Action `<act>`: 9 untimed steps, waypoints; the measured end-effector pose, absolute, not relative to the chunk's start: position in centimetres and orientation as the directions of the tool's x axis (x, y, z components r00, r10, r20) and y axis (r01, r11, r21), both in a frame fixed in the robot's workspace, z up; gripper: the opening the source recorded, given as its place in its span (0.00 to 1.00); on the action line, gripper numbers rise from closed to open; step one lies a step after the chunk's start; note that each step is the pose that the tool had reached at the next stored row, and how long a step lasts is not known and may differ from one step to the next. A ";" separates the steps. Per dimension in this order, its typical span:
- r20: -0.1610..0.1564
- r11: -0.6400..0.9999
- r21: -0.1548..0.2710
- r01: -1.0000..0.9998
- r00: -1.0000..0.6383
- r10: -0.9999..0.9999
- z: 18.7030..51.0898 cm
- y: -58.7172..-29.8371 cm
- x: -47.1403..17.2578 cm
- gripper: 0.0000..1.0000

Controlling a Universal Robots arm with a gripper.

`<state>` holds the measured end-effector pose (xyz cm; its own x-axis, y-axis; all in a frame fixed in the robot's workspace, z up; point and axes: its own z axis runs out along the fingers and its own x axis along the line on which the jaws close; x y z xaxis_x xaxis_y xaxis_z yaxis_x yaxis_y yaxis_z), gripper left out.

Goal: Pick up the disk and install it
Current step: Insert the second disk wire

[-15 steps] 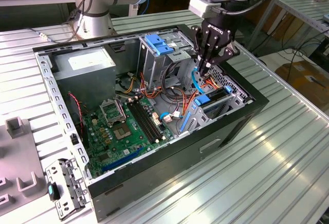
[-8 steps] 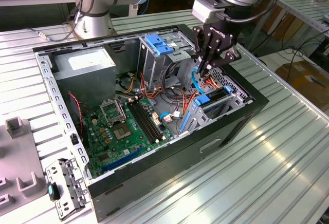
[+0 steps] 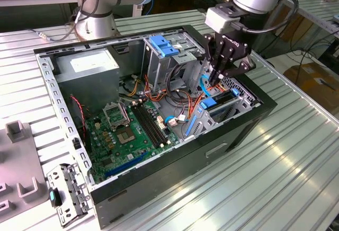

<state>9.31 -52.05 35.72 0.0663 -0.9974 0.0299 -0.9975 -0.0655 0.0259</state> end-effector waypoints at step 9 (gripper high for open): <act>0.016 -0.076 0.015 -0.997 0.076 -0.997 35.6 -54.3 9.1 0.16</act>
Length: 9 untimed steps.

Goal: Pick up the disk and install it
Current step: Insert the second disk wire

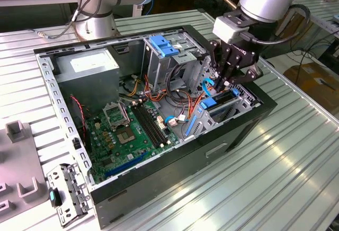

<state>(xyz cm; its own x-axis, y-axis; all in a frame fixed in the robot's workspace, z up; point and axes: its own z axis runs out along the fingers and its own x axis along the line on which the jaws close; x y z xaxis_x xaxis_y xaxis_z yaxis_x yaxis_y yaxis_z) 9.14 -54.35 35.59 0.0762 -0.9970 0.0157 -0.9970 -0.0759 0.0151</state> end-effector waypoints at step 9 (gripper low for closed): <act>0.000 -0.078 -0.004 -0.997 0.078 -0.997 35.5 -55.0 9.0 0.16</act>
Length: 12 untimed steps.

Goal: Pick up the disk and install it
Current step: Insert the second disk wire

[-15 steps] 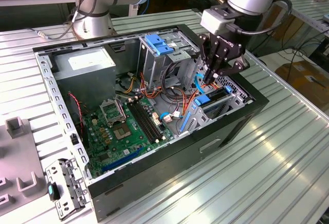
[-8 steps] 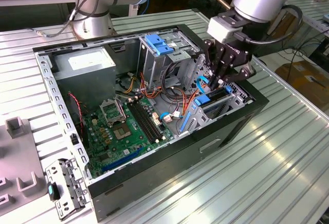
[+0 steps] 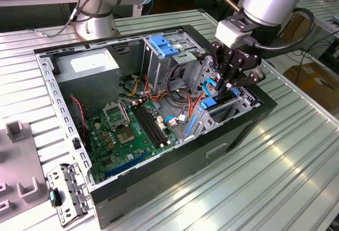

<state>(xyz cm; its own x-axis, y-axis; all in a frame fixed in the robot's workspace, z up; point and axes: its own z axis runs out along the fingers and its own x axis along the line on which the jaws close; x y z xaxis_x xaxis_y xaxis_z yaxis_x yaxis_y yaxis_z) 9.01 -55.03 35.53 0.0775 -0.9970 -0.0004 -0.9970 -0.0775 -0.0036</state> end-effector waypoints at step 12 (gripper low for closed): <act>-0.006 -0.061 -0.006 -0.998 0.062 -0.998 35.3 -55.8 9.0 0.16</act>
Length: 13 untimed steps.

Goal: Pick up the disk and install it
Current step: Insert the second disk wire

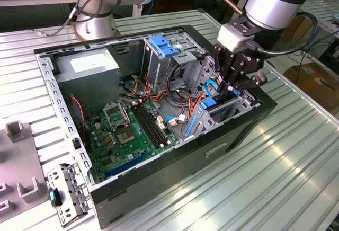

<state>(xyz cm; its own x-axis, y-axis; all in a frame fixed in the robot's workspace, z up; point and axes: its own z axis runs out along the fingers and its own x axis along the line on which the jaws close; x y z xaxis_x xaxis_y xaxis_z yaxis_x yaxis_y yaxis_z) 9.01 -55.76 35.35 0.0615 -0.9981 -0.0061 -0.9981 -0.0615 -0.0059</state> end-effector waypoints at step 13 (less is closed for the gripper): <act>-0.006 -0.031 -0.007 -1.000 0.031 -1.000 35.0 -55.4 9.1 0.29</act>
